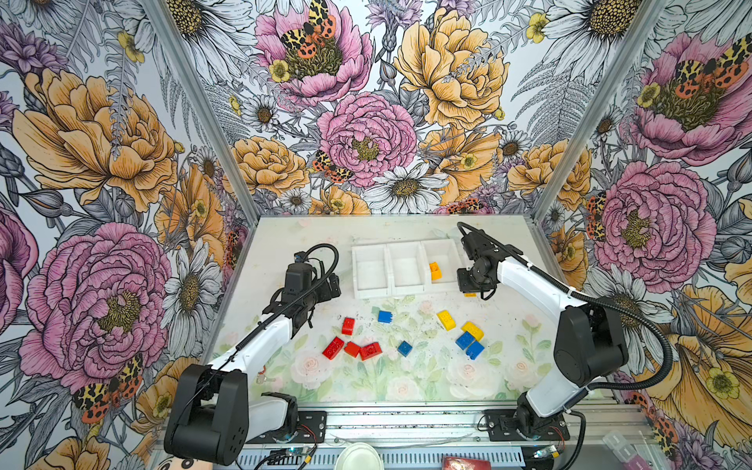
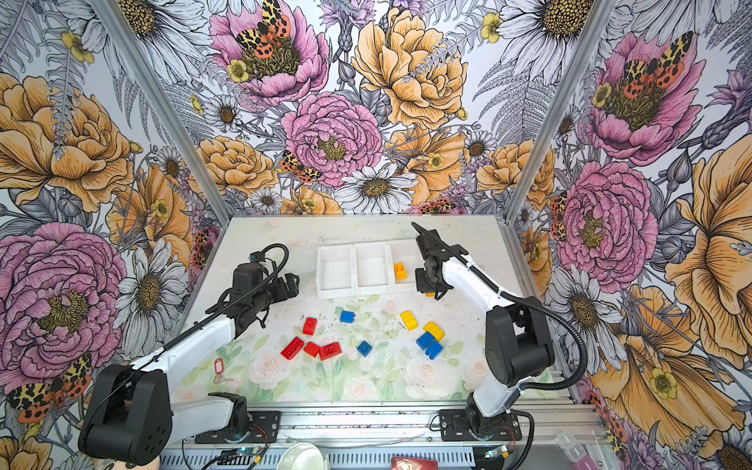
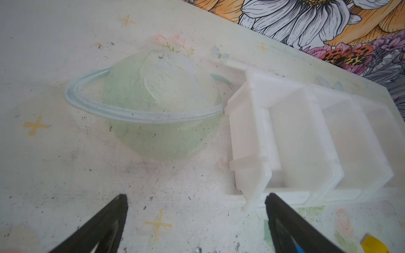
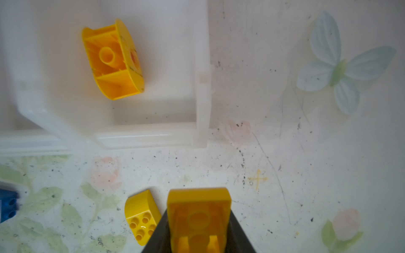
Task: Sort the legos into containers by color
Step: Pick up the lego from the middle-right of the table, then place the lego in the container.
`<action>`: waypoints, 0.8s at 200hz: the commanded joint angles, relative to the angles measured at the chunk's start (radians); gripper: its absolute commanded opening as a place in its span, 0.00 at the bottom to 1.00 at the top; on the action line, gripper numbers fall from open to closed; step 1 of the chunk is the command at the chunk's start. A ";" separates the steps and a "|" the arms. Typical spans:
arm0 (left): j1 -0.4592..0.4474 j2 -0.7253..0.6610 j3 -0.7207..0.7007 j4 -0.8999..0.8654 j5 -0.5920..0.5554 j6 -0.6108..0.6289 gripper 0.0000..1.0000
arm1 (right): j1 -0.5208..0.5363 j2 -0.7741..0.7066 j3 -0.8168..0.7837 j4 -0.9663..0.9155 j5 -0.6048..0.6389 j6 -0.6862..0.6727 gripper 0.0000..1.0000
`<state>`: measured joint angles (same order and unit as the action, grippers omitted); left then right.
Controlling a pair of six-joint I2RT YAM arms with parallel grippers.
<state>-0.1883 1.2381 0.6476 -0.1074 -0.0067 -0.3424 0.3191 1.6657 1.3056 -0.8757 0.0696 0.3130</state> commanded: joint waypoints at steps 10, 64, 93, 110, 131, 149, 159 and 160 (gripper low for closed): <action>-0.016 0.010 0.011 0.020 -0.005 -0.013 0.99 | 0.028 0.102 0.166 0.003 0.006 -0.023 0.22; -0.029 0.002 0.006 0.013 -0.010 -0.021 0.99 | 0.051 0.331 0.448 -0.029 0.047 -0.069 0.22; -0.033 0.001 0.003 0.010 -0.011 -0.024 0.99 | 0.052 0.415 0.518 -0.045 0.076 -0.081 0.22; -0.033 0.002 0.001 0.010 -0.012 -0.024 0.99 | 0.051 0.444 0.535 -0.051 0.087 -0.084 0.22; -0.034 0.003 0.002 0.009 -0.010 -0.024 0.99 | 0.050 0.464 0.535 -0.053 0.100 -0.082 0.22; -0.033 0.007 0.003 0.010 -0.008 -0.026 0.99 | 0.049 0.474 0.532 -0.054 0.104 -0.082 0.22; -0.034 0.009 0.004 0.010 -0.008 -0.026 0.99 | 0.048 0.477 0.531 -0.054 0.107 -0.081 0.22; -0.034 0.009 0.004 0.010 -0.008 -0.026 0.99 | 0.048 0.477 0.531 -0.055 0.107 -0.081 0.22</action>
<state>-0.2142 1.2396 0.6476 -0.1078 -0.0071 -0.3607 0.3672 2.1250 1.8057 -0.9226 0.1448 0.2413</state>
